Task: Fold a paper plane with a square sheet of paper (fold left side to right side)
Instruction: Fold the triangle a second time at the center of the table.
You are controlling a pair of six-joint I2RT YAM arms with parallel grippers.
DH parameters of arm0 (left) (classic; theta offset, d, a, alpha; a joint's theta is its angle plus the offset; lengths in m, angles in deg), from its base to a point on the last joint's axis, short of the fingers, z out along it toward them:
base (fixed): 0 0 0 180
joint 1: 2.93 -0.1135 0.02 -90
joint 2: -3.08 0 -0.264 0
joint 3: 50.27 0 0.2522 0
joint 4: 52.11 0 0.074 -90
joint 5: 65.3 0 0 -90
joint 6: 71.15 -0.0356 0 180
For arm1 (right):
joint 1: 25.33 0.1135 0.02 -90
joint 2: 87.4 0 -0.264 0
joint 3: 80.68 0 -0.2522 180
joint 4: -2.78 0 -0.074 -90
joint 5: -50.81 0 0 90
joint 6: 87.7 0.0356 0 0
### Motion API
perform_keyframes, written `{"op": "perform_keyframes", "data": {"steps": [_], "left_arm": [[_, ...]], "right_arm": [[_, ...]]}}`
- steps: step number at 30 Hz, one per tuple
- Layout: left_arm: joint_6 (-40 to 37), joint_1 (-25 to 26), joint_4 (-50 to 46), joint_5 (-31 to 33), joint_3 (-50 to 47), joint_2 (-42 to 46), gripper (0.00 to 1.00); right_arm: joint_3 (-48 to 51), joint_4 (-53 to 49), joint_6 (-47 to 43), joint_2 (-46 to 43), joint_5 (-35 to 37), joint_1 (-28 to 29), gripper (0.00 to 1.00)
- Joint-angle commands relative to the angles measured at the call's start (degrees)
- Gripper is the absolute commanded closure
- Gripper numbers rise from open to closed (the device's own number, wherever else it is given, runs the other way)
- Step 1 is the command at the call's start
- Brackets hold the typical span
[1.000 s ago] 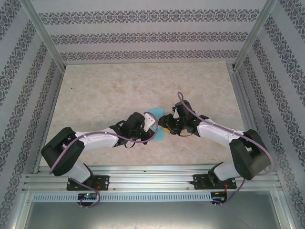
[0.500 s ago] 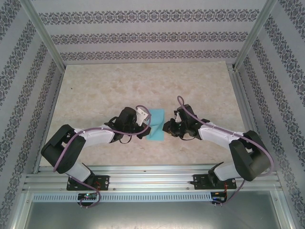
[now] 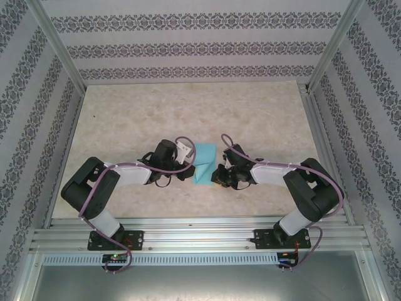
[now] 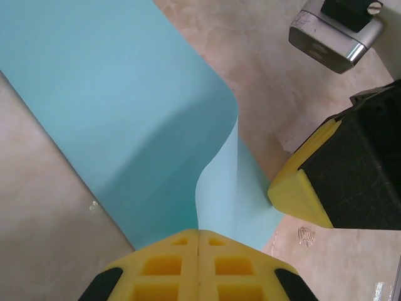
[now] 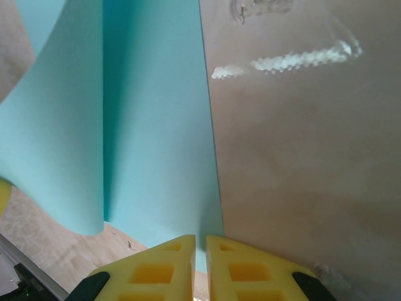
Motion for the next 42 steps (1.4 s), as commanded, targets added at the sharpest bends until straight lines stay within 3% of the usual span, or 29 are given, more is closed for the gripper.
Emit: {"op": "perform_keyframes", "data": {"steps": [1,24,42], "left_arm": [[0.92,-0.96,2.31,-1.11,1.84,-1.95,1.00],[-0.38,-2.89,0.30,-0.70,5.98,-7.18,1.00],[-1.93,-2.91,-3.17,4.06,6.40,-7.52,1.00]], "right_arm": [[-1.04,-0.54,-0.72,1.22,2.24,0.81,0.87],[-3.32,-6.50,-3.78,3.22,5.11,2.23,0.88],[-3.77,-7.05,-4.04,3.59,4.98,2.49,0.87]]}}
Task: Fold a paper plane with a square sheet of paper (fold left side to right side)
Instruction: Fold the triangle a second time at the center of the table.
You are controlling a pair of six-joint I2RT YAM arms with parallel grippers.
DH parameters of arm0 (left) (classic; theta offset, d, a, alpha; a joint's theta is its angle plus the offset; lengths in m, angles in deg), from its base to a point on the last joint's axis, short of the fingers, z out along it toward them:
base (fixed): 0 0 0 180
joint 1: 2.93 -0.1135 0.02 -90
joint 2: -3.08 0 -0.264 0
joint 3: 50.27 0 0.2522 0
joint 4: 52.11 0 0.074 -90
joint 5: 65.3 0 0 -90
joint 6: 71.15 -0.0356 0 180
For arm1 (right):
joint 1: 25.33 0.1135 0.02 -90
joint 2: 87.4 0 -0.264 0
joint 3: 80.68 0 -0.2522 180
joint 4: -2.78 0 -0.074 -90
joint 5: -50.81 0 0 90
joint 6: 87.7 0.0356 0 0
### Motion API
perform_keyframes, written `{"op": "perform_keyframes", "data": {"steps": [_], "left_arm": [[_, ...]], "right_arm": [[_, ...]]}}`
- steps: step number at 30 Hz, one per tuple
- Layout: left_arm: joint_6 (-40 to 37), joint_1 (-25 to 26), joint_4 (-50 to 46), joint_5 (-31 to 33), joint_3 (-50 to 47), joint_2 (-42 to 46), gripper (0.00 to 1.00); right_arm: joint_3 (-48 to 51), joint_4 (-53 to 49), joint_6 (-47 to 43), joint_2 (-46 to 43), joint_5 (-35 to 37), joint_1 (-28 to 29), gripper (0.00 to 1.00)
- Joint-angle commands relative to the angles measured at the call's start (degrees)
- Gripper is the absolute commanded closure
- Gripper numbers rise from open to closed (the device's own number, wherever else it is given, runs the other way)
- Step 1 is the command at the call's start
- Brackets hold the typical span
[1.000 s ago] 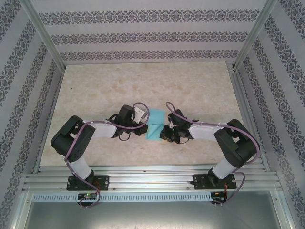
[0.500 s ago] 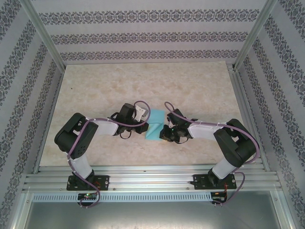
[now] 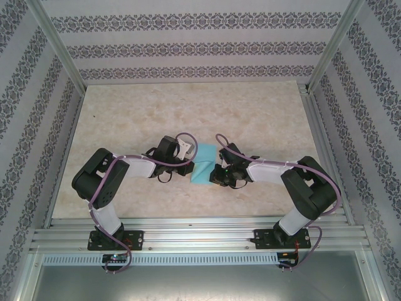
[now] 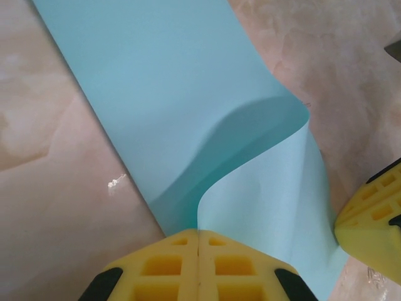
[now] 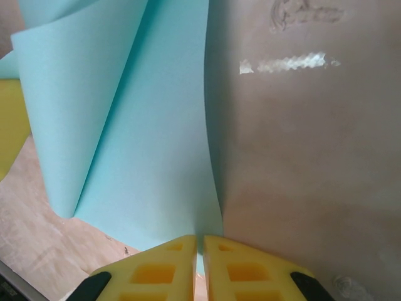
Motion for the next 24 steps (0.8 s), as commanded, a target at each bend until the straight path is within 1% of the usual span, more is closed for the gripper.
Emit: {"op": "perform_keyframes", "data": {"steps": [1,15,20,24], "left_arm": [[-1.65,-0.92,-1.00,1.03,1.37,-0.43,1.00],[-2.22,-0.87,-1.77,2.55,1.40,-1.25,1.00],[-2.31,-0.69,-1.74,2.23,0.93,-2.19,1.00],[-2.31,-0.32,-1.52,2.25,0.43,-2.48,1.00]], "right_arm": [[-0.40,-2.93,-1.10,1.90,2.11,0.57,0.87],[-0.84,-2.38,-1.18,1.96,1.99,0.86,0.86],[-2.00,-1.40,-1.32,-1.05,1.16,0.11,0.80],[-4.65,-3.05,-2.45,-4.01,0.27,-1.14,0.77]]}}
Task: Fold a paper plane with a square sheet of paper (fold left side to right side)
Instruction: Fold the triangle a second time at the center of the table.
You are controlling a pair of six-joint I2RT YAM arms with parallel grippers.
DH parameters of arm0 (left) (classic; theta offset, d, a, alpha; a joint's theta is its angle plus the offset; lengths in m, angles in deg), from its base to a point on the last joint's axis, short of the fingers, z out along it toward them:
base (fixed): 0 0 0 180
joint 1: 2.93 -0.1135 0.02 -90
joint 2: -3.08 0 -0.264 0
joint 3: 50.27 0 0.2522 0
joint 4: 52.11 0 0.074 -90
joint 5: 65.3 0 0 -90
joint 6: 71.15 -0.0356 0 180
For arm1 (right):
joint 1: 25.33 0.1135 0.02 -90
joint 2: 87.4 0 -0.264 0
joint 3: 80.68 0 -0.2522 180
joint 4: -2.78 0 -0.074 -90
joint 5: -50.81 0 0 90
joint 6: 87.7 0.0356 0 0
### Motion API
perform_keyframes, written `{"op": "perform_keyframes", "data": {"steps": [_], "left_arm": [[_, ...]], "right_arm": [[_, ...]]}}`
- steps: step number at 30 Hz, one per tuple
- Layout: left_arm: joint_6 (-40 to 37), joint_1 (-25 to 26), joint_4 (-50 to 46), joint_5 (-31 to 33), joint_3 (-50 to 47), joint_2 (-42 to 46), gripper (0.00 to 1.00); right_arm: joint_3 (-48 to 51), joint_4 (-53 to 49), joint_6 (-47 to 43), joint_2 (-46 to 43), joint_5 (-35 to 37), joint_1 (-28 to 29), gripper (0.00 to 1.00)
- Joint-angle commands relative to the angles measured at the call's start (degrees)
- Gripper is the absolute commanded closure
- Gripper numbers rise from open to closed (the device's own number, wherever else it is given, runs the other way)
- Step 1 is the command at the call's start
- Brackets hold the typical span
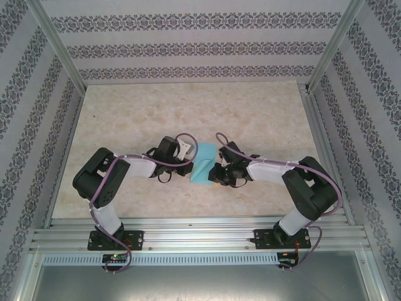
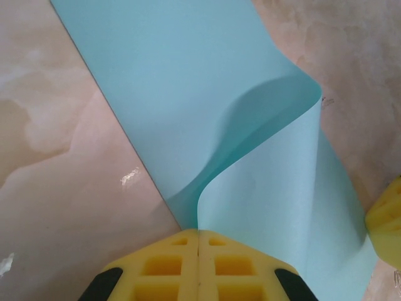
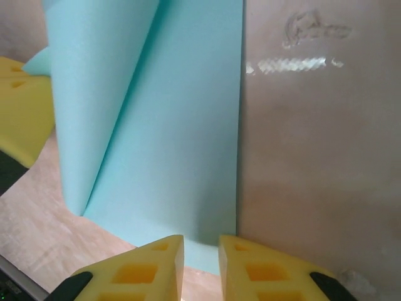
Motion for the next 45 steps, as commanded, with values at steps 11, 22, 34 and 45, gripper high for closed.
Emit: {"op": "perform_keyframes", "data": {"steps": [11,22,34,45], "left_arm": [[-1.69,-0.05,-1.89,0.17,0.03,-0.65,1.00],[-0.93,1.30,-1.78,0.43,0.64,-0.31,1.00],[-0.77,2.22,-1.10,0.69,2.03,-1.90,1.00],[-0.88,3.07,-1.22,1.11,2.37,-1.68,1.00]], "right_arm": [[-5.66,-7.00,-5.03,-10.41,3.73,-4.95,0.72],[-5.13,-9.42,-6.30,-12.95,6.11,-6.20,0.71],[-3.83,-8.11,-5.58,-12.39,4.90,-5.67,0.71],[-0.09,-3.33,-1.17,-8.67,3.92,-2.76,0.81]]}}
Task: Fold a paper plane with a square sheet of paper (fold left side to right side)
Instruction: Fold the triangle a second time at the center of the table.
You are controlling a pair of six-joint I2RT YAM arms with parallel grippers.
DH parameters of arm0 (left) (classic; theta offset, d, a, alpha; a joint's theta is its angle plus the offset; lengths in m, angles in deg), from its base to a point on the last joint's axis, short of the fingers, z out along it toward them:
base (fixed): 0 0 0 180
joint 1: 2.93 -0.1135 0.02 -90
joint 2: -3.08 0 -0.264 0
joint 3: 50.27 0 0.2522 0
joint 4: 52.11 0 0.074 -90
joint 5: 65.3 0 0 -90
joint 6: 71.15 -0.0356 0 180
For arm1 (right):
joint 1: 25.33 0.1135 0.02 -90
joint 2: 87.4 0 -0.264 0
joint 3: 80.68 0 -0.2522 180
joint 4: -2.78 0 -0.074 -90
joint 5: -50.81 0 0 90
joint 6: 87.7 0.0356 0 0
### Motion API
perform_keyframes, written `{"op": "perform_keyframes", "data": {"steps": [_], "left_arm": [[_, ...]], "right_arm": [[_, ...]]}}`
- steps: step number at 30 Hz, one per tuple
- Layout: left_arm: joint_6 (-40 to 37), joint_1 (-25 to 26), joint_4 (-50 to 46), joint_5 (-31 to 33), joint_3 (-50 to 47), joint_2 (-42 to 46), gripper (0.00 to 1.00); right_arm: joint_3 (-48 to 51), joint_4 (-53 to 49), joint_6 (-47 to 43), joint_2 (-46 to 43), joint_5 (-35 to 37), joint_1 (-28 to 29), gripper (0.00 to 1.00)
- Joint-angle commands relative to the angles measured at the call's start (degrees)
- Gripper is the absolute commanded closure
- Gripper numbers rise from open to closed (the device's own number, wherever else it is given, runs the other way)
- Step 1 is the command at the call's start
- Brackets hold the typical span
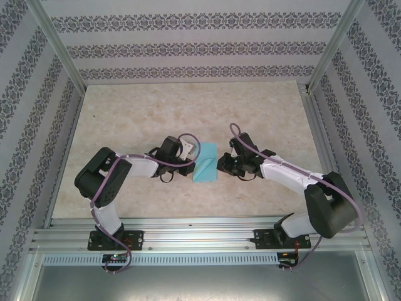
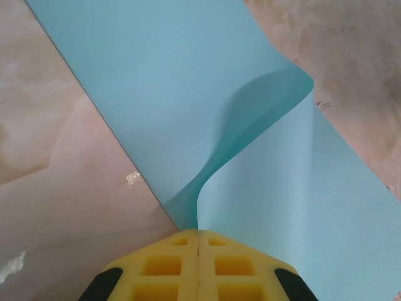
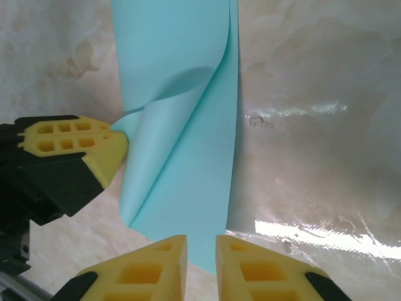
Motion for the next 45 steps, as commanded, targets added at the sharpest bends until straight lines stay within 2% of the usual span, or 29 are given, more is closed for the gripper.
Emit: {"op": "perform_keyframes", "data": {"steps": [1,11,25,45], "left_arm": [[-0.97,1.49,-0.89,-0.27,1.11,-0.85,1.00],[-1.06,1.85,-0.99,-0.23,2.15,-1.50,1.00],[-1.43,2.43,-2.21,0.07,3.29,-0.59,1.00],[-1.43,2.86,-2.48,4.20,3.11,-1.26,1.00]], "right_arm": [[1.36,3.81,2.56,1.84,-0.63,1.79,0.81],[1.50,7.59,4.15,7.33,-1.26,3.70,0.82],[1.94,6.20,3.43,12.75,0.12,4.11,0.86],[0.79,3.39,1.72,12.77,0.85,4.31,0.85]]}}
